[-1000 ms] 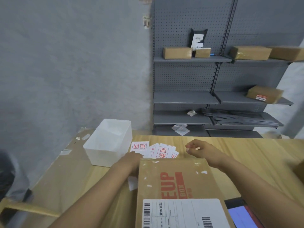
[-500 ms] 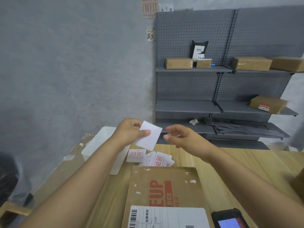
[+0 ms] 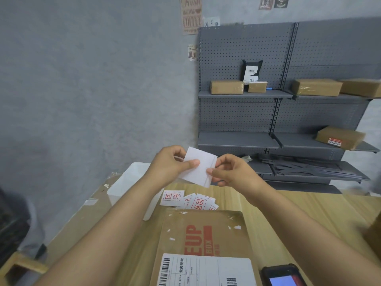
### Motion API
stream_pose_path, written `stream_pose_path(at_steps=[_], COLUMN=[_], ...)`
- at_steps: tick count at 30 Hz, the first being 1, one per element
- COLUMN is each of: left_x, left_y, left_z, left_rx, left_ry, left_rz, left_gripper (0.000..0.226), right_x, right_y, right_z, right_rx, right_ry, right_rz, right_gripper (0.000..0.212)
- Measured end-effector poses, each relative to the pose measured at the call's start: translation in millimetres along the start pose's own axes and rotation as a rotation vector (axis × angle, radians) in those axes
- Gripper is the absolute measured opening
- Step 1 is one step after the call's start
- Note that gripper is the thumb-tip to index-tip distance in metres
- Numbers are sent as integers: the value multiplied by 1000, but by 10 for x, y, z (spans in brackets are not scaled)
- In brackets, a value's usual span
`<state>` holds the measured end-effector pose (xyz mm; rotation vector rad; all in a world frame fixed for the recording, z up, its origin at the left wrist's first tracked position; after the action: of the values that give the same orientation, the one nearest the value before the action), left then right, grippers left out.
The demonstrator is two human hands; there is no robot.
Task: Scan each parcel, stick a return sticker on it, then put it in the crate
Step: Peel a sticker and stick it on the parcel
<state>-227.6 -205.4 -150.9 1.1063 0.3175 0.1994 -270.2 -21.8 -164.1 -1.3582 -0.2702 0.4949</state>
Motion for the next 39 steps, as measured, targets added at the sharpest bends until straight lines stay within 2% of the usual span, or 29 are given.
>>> stream_pose_path(at_steps=[1, 5, 7, 11, 14, 15, 17, 19, 20, 22, 24, 26, 30, 34, 39], left_x=[13, 140, 167, 204, 236, 230, 195, 193, 211, 251, 258, 212, 133, 96, 70], left_y=[18, 108, 112, 113, 107, 91, 31, -62, -113, -173, -161, -163, -138, -107, -93], left_z=[2, -88, -144, -210, -201, -185, -126, -83, -94, -179, -256, -300, -299, -255, -208], left_rx=[11, 4, -49, -175, -175, -162, -175, -179, -110, 203, 596, 781, 778, 742, 640], left_ry=[-19, -280, -278, -245, -279, -251, -106, -35, -88, -271, -335, -269, -130, -126, -150], left_rz=[-19, -78, -109, -116, -105, -88, -19, 168, 295, 508, 584, 575, 513, 525, 453], left_gripper=[21, 25, 25, 37, 40, 37, 30, 42, 50, 54, 42, 27, 16, 15, 13], right_x=[10, 67, 89, 112, 130, 132, 140, 154, 159, 167, 172, 167, 156, 158, 141], right_y=[1, -37, -66, -62, -41, -30, -22, -41, -51, -75, -91, -98, -116, -136, -170], right_z=[6, -35, -85, -132, -79, -59, -23, -12, -16, -40, -74, -102, -110, -95, -53], right_rx=[-21, -229, -329, -406, -328, -312, -310, -329, -346, -371, -313, -179, 128, 299, 426], right_ry=[19, 62, 50, -14, 54, 87, 142, 154, 137, 81, 43, 44, 88, 109, 133], right_rz=[0, 7, -35, -103, -76, -71, -54, -12, 15, 71, 119, 165, 246, 302, 372], right_gripper=[22, 31, 30, 49, 32, 32, 39, 42, 42, 36, 30, 26, 22, 21, 15])
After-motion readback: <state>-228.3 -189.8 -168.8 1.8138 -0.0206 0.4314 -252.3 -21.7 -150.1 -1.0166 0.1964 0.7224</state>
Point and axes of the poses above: each hand's wrist, its own x-axis away from the middle knuckle, its own z-axis out of the back of the hand, y = z × x, the point moved 3 cm from there along -x, towards the middle knuckle, and after that the axes turned 5 degrees about z, right-handed, at the moved point
